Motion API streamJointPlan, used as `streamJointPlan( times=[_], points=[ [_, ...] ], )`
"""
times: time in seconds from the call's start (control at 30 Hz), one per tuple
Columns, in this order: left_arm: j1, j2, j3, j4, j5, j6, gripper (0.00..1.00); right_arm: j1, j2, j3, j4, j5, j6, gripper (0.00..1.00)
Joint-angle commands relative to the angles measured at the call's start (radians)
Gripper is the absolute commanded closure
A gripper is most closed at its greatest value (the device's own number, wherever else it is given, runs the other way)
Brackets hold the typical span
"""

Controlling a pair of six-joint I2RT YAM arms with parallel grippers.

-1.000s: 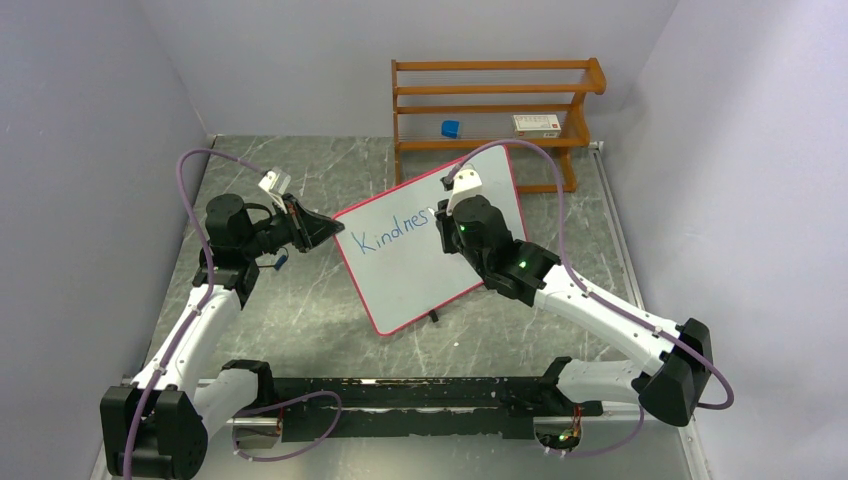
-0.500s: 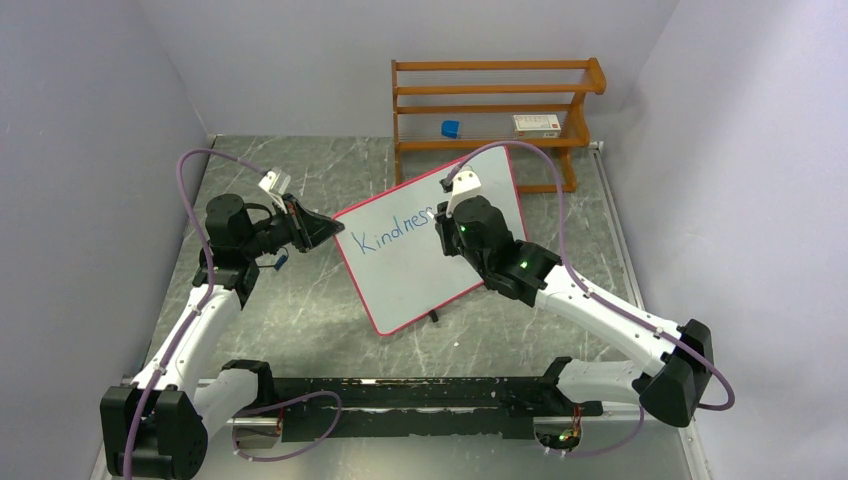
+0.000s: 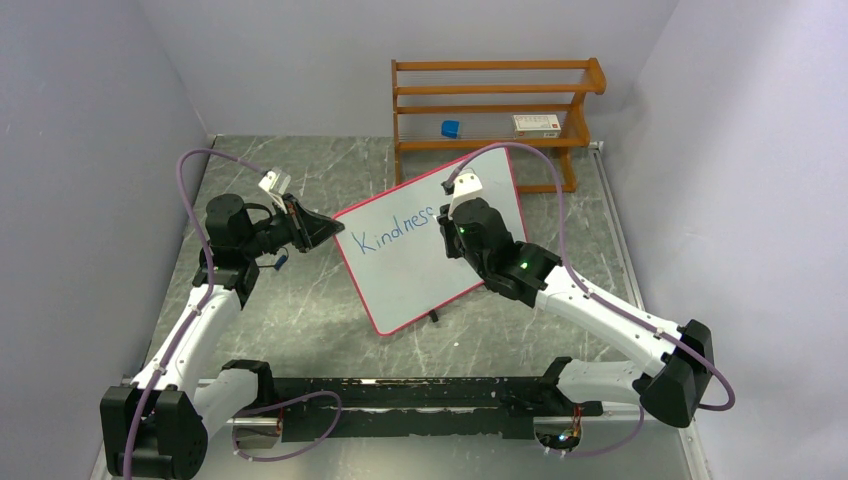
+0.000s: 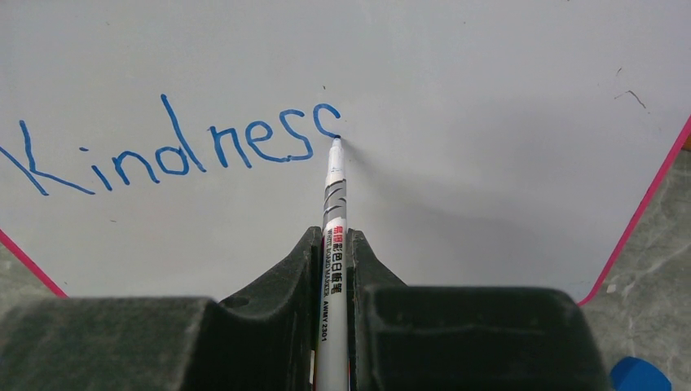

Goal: Write a sentence on the whiteboard

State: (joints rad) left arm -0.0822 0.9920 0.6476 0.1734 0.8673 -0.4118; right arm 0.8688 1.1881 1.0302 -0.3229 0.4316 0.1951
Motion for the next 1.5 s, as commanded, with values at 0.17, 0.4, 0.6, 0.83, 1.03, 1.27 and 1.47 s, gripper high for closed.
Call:
streamJointPlan(
  times=[0.17,0.4,0.6,0.83,1.03,1.27,1.47],
  points=[
    [-0.002,0.018,-0.005,-0.054,-0.03,0.054,0.95,-0.008,-0.007,-0.018,-0.04,-0.011,0.006,1.0],
    [-0.002,0.02,-0.003,-0.054,-0.028,0.054,0.95,-0.007,-0.014,-0.02,-0.047,-0.037,0.008,1.0],
    [-0.002,0.02,-0.003,-0.055,-0.028,0.053,0.95,-0.007,-0.018,-0.019,-0.03,-0.069,0.01,1.0],
    [-0.002,0.019,-0.003,-0.058,-0.031,0.056,0.95,-0.006,-0.022,-0.015,-0.01,-0.07,0.015,1.0],
    [-0.002,0.018,-0.002,-0.061,-0.031,0.059,0.95,-0.007,-0.079,-0.024,-0.016,-0.009,0.003,1.0],
    [-0.002,0.017,0.0,-0.067,-0.033,0.061,0.95,-0.011,-0.115,-0.032,-0.022,0.044,-0.018,1.0],
    [-0.002,0.018,0.003,-0.077,-0.036,0.067,0.95,-0.043,-0.116,-0.047,-0.009,0.037,-0.024,1.0]
  ],
)
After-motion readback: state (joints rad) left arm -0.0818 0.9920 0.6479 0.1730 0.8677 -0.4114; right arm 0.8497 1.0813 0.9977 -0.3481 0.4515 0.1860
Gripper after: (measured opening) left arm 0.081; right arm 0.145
